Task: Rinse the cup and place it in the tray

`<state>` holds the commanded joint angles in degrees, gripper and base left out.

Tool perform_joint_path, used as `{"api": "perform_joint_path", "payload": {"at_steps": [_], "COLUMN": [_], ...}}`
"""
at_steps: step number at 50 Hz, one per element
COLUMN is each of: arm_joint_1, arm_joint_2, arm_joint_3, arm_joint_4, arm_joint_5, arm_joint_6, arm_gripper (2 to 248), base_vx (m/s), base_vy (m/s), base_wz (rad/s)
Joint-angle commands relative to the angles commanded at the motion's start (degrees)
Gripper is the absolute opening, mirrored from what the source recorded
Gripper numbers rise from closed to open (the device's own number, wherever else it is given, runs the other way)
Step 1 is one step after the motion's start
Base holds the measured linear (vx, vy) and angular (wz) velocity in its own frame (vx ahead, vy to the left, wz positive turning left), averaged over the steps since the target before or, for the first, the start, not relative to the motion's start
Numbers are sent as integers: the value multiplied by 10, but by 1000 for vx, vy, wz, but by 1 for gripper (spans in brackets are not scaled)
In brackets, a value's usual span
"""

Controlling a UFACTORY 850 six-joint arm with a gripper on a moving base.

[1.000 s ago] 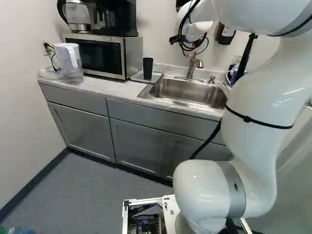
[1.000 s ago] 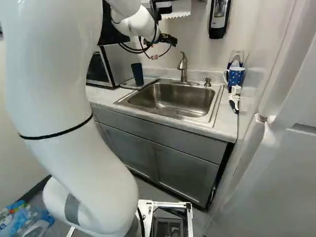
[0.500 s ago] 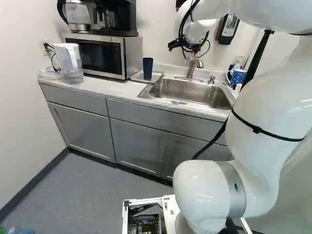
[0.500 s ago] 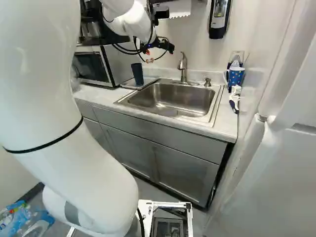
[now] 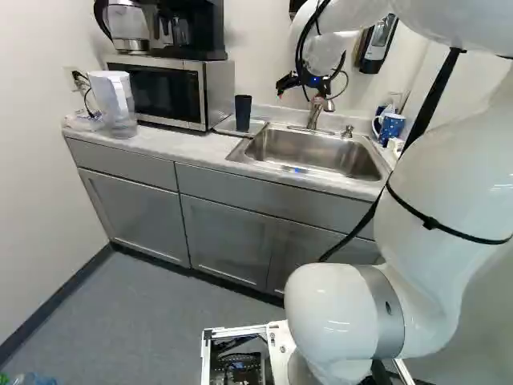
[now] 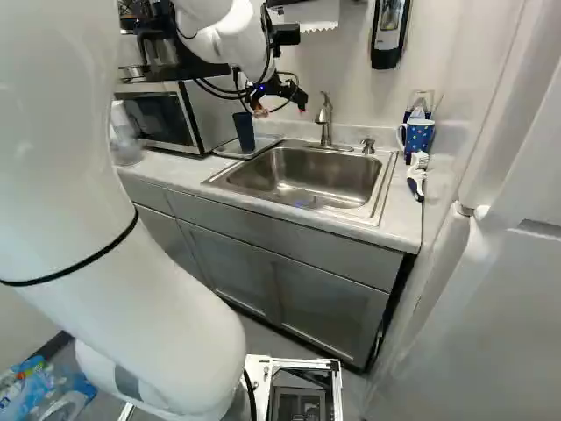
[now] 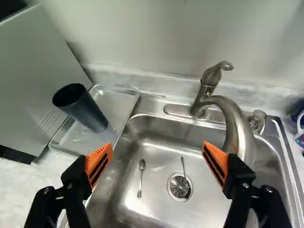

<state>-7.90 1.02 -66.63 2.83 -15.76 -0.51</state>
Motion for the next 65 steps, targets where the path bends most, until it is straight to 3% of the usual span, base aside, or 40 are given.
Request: {"api": "perform_joint_path", "payload": {"at_steps": [13,44,65], "arm_joint_1": [-4,-30,-31], "arm_joint_2": [21,81,81], "arm_joint_3": [21,77,78], "arm_joint_4": [0,0,0], "arm_joint_5": [-51,-51,-51], "arm_joint_6": [0,0,0], "arm_gripper": [247,247,247], "base_vx": [0,0,0], "base_vy": [0,0,0], "base_wz": [0,0,0]}}
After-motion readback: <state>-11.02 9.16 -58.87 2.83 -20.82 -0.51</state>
